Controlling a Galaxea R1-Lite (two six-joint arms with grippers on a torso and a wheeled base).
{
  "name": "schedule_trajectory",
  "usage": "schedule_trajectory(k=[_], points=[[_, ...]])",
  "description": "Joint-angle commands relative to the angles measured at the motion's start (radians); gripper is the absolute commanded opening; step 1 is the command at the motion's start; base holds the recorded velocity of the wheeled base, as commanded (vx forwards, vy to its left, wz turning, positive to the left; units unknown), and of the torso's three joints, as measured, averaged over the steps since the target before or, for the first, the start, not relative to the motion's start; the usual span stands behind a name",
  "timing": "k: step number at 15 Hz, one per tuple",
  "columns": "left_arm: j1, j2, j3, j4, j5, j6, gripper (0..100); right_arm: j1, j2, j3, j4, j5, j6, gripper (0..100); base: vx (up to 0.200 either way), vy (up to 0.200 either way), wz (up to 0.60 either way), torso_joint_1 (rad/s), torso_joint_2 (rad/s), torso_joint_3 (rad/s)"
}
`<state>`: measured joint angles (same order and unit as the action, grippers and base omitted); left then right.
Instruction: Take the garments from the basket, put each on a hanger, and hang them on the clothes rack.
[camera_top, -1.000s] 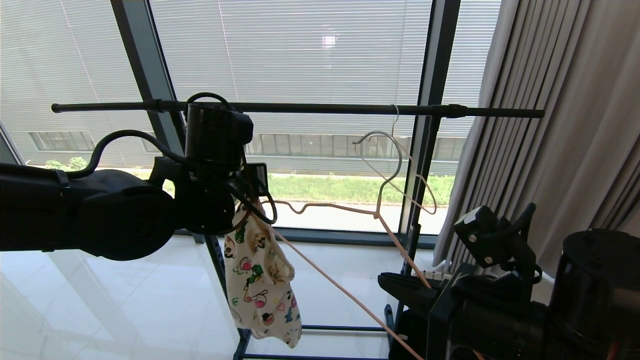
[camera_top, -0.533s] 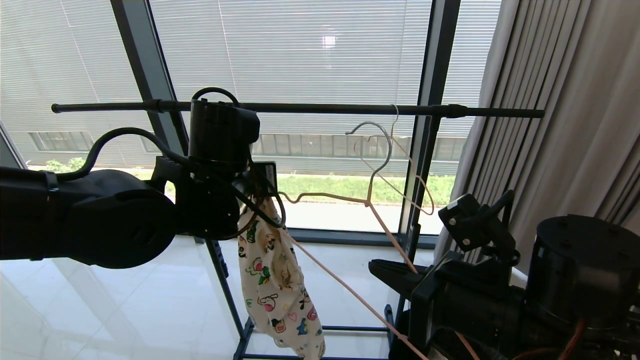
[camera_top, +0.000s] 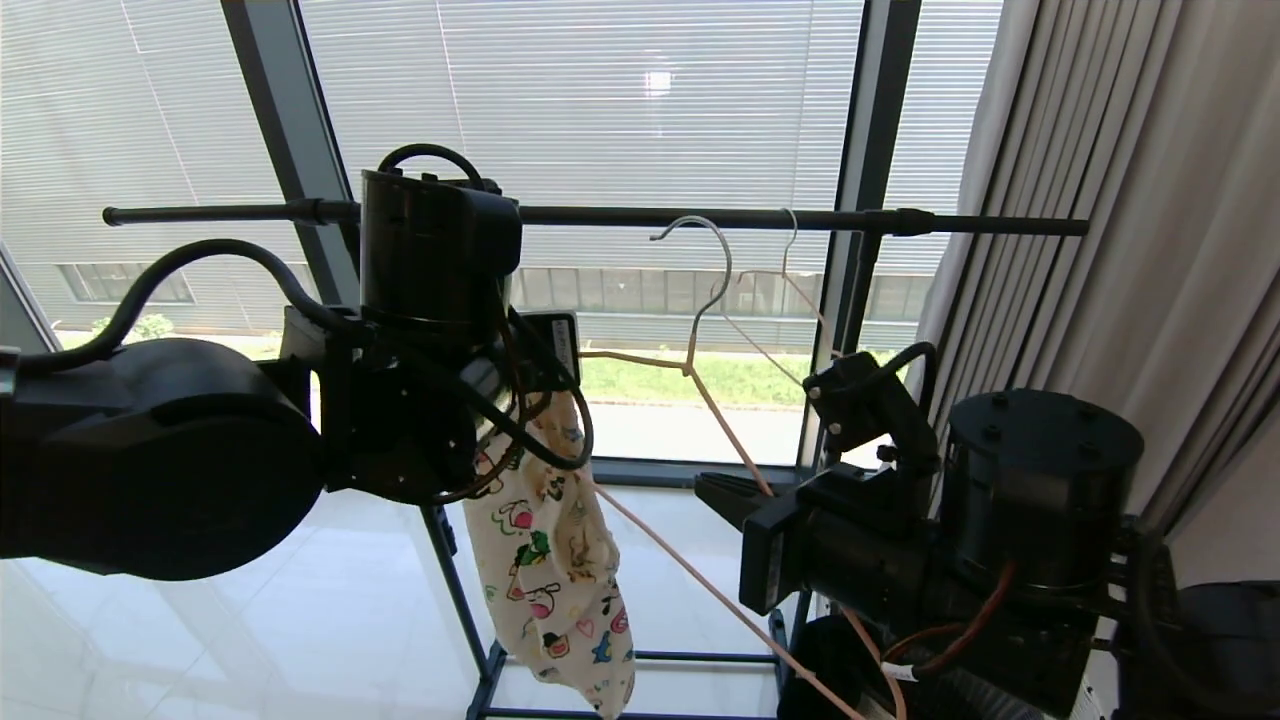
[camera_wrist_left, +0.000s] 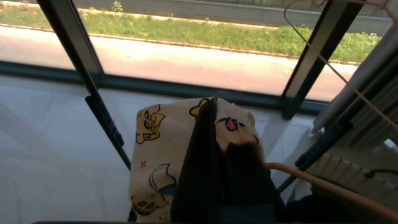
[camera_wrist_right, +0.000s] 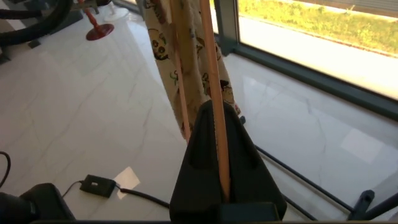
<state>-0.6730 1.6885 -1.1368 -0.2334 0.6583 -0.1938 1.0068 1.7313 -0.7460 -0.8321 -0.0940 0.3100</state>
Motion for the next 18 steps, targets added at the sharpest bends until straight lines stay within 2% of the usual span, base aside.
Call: schedule_trajectory(k=[1, 5, 10, 11, 14, 18], points=[[-0.068, -0.035, 0.000, 0.002, -0.002, -0.029, 0, 0.006, 0.074, -0.049, -0.008, -0.001, 0.000, 0, 0.000, 0.000, 0.00, 0.000, 0.00, 0.000], [-0.160, -0.067, 0.000, 0.002, -0.022, -0.070, 0, 0.009, 0.120, -0.093, -0.015, -0.007, 0.000, 0, 0.000, 0.000, 0.00, 0.000, 0.00, 0.000], [-0.166, -0.122, 0.061, 0.006, -0.037, -0.072, 0, 0.007, 0.117, -0.096, -0.041, -0.075, -0.017, 0, 0.000, 0.000, 0.00, 0.000, 0.00, 0.000], [-0.166, -0.135, 0.075, 0.006, -0.048, -0.072, 100, 0.009, 0.119, -0.093, -0.078, -0.081, -0.055, 0, 0.000, 0.000, 0.00, 0.000, 0.00, 0.000], [-0.180, -0.171, 0.080, 0.006, -0.074, -0.070, 100, 0.012, 0.117, -0.092, -0.147, -0.095, -0.173, 0, 0.000, 0.000, 0.00, 0.000, 0.00, 0.000], [-0.186, -0.220, 0.094, 0.006, -0.112, -0.064, 100, 0.001, 0.122, -0.069, -0.242, -0.096, -0.279, 0, 0.000, 0.000, 0.00, 0.000, 0.00, 0.000]])
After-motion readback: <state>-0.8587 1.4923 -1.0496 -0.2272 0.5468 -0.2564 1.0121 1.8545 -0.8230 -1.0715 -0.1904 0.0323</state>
